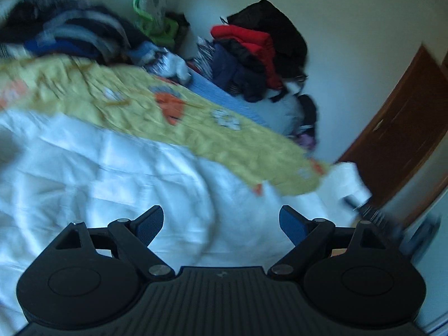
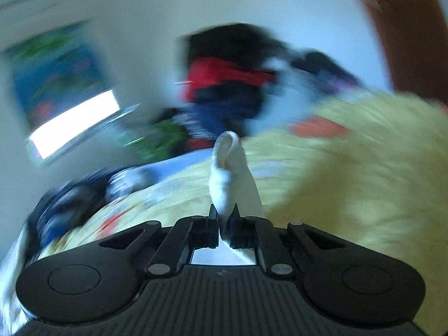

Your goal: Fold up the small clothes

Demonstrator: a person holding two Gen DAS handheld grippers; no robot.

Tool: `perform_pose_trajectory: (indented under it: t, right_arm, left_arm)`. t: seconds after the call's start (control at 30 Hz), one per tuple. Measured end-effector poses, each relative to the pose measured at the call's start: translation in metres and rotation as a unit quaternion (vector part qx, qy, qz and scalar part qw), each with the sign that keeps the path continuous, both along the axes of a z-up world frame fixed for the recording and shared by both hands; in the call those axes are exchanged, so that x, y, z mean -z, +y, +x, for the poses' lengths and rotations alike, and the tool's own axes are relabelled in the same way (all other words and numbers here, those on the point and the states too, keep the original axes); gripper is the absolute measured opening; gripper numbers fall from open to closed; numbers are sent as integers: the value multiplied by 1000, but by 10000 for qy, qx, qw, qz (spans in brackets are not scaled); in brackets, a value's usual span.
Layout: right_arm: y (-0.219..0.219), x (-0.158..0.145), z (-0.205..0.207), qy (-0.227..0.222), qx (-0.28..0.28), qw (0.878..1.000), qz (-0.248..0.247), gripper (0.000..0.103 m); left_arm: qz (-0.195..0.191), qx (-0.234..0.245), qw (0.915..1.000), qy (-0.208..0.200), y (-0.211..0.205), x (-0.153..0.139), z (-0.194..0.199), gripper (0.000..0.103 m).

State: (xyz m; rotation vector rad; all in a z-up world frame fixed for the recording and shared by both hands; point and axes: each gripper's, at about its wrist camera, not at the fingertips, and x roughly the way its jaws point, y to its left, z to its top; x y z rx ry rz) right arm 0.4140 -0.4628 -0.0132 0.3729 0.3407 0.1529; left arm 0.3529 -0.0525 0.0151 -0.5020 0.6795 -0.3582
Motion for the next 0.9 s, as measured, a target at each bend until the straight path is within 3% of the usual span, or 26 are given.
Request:
perform_pose_trajectory:
  t: [0.1,0.17,0.27,0.4,0.47,0.57,0.7,0.8,0.87,0.9]
  right_arm:
    - [71,-7,-35,-226,-888,9943,-545,11]
    - [110,-5,-53,-221,-1352,9874,-788,11]
    - [152,3,-73,-152,-1841,9764,-1123,11]
    - [191,17,-90,-4,-2084,9586,-1938,11]
    - [200,19,-94,55,-2147,9569,-1954,11]
    - [205,10,-95,-39,-2150,9588,-1858,11]
    - [215,3,-104,-140,-2211,9595,-1743,13]
    - [215,2,-109,-47,-2312,9601,-1571,29]
    - [209,0,-113,56,-2382,9624,-1301,67]
    - [205,-1,-115,47,-2378,9643,-1165,74]
  left_arm:
    - [-868,339,9950,355,0,9,17,90]
    - [-1227,573,9889,613,-4,20,26,90]
    - [-1426,547,9831,1006,-7,37,29,90]
    - [-1563,533,9811,1008,1,46,21,90]
    - [-1513,526,9808,1115,5,51,21,88]
    - [-1386,581,9803,1279,7,56,21,48]
    - [-1502,368,9793,1304,17,60,20,12]
    - [-1203,174,9863,1118,25,52,16,9]
    - [-1070,46,9898,943,36,43,14,9]
    - [-1037,-18,9908,864,45,39,14,9]
